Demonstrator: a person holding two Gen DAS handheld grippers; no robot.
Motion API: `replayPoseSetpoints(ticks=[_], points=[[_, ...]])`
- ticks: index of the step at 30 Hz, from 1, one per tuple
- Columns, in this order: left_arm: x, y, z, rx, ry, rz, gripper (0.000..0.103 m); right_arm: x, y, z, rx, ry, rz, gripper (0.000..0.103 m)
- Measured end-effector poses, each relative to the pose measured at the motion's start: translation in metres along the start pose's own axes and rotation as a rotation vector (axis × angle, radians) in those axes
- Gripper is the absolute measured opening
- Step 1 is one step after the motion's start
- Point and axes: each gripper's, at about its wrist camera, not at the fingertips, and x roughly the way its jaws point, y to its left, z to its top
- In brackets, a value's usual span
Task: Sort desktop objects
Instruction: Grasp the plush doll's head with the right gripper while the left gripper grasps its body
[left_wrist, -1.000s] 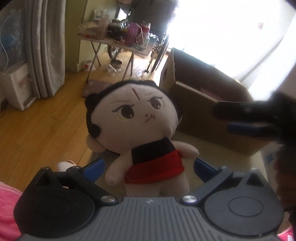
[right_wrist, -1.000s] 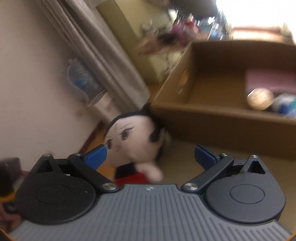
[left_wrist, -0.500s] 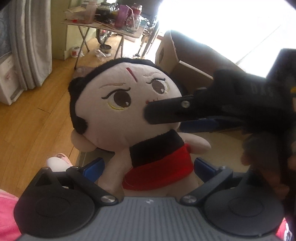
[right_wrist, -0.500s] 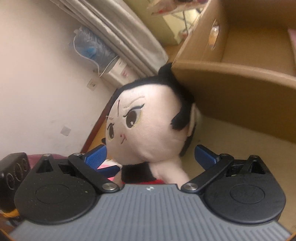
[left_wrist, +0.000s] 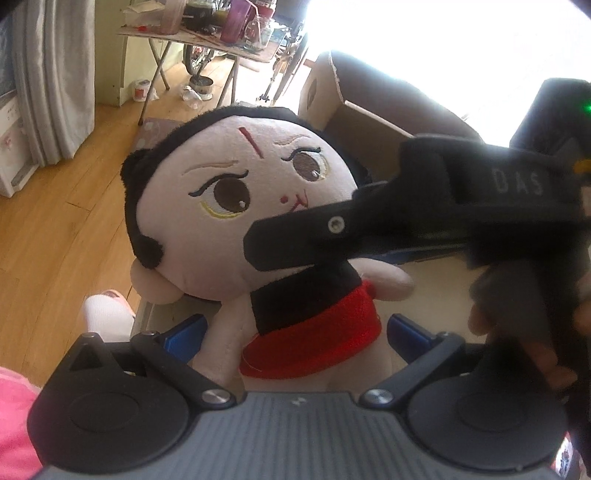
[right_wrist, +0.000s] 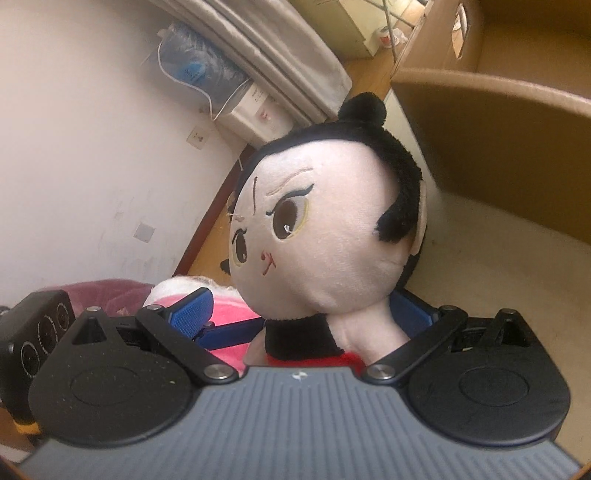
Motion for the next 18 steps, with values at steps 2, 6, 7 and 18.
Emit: replayPoseSetpoints(ticks=[2, 6, 7, 18], points=[[-0.005, -0.003, -0.005, 0.000, 0.002, 0.003, 0.103, -0.002, 0.000, -0.006, -0.001, 0.013, 0.005, 0.102], [-0.010, -0.009, -0.011, 0.015, 0.009, 0.011, 0.103, -0.005, -0.002, -0.020, -0.005, 0.043, 0.014, 0.102], [-0.010, -0.012, -0.013, 0.022, 0.011, 0.012, 0.103, -0.006, -0.003, -0.023, -0.005, 0.046, 0.017, 0.102], [-0.003, -0.059, -0.027, 0.178, 0.033, 0.004, 0.103, -0.033, -0.031, -0.059, 0.067, 0.017, 0.023, 0.102]])
